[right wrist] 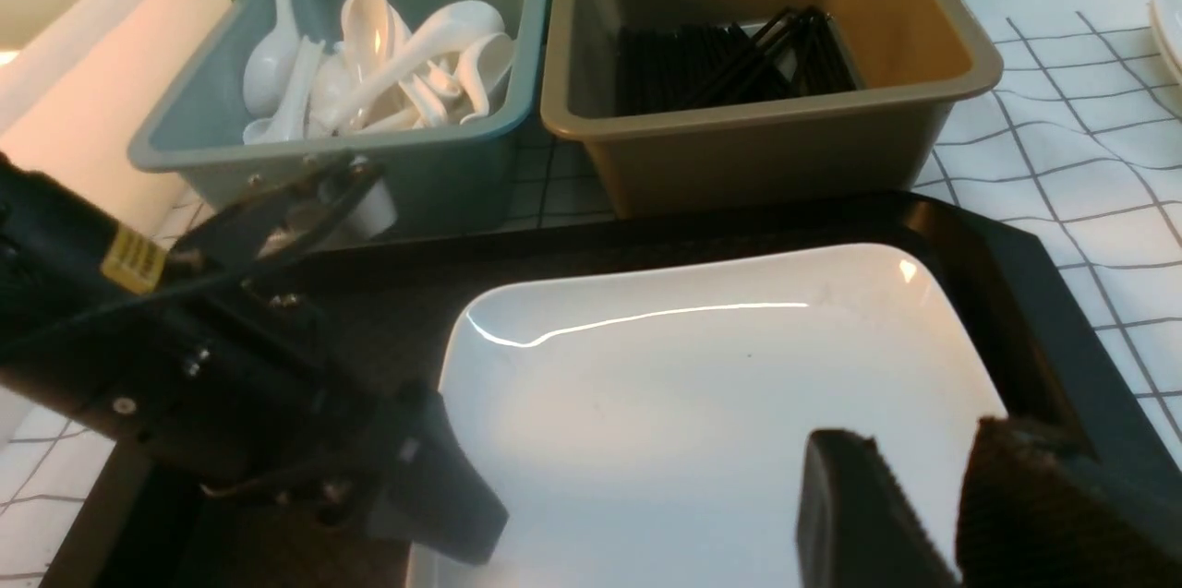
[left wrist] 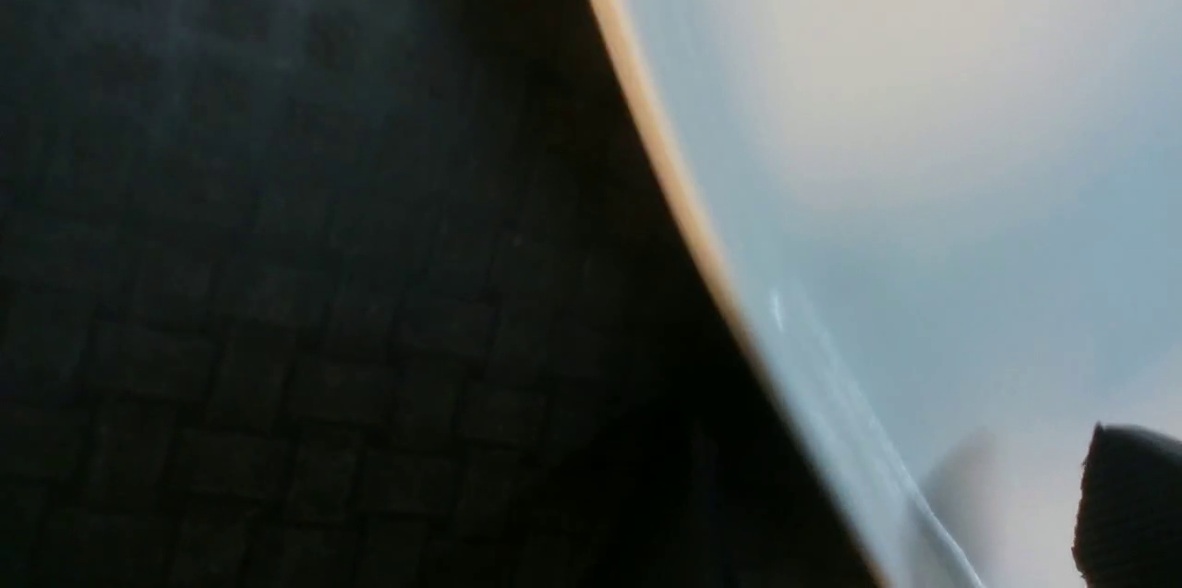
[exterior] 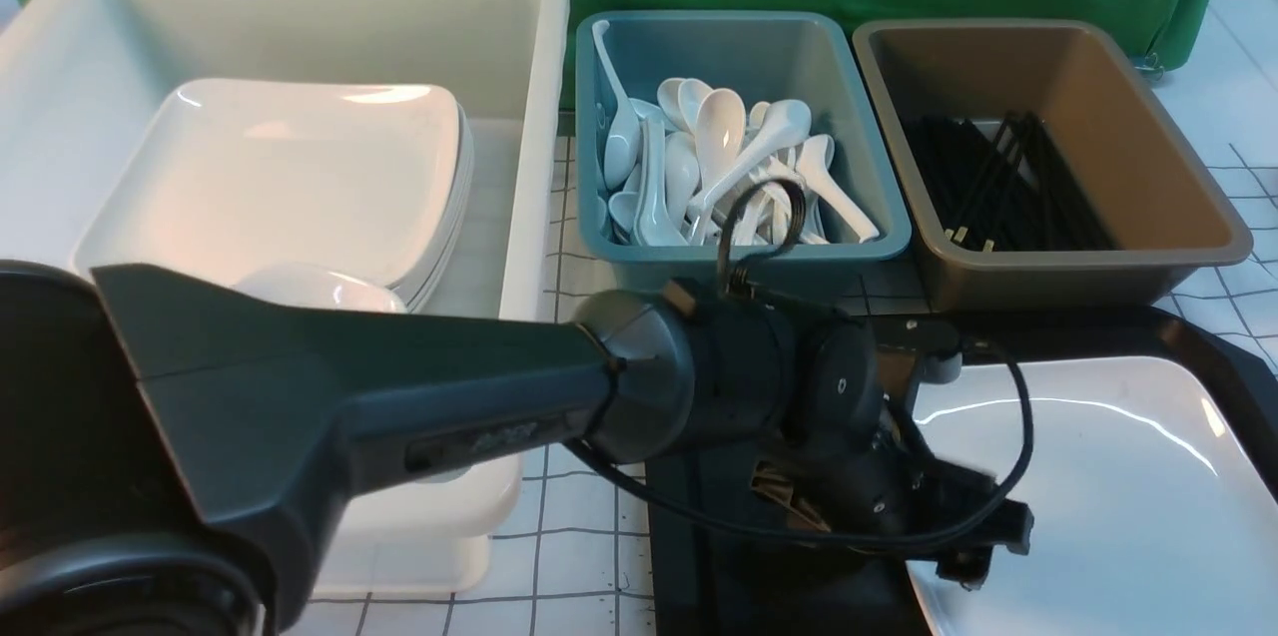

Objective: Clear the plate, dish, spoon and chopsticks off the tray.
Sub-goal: Use the left arm to grab a plate from the dinner plate

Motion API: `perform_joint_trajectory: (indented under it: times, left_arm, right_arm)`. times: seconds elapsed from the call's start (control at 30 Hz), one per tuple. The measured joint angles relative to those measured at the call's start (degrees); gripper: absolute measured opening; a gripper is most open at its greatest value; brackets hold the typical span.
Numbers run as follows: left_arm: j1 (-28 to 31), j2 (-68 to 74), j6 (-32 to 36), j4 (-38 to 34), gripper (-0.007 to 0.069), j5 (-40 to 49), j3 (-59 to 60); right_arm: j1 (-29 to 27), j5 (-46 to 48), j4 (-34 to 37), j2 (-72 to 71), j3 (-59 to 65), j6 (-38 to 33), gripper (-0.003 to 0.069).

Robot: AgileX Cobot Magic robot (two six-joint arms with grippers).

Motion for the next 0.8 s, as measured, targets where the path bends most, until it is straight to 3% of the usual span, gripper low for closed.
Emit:
perform_joint_trajectory:
  times: [0.17, 0.43, 0.8]
  left_arm:
    - [0.00, 0.69, 2.93, -5.26, 0.0533, -1.80, -0.14]
    - [0.18, 1.83, 19.83, -22.84, 0.0524, -2.37, 0.03]
    - [0.07, 2.30, 25.06, -26.72, 0.0512, -5.33, 0.10]
  right_arm:
    - [0.00, 0.00, 0.00, 0.00, 0.00, -0.03, 0.0239]
    - [0.00, 0.00, 0.00, 0.00, 0.00, 0.05, 0.0239]
    - [0.00, 0.00, 0.00, 0.00, 0.00, 0.08, 0.0239]
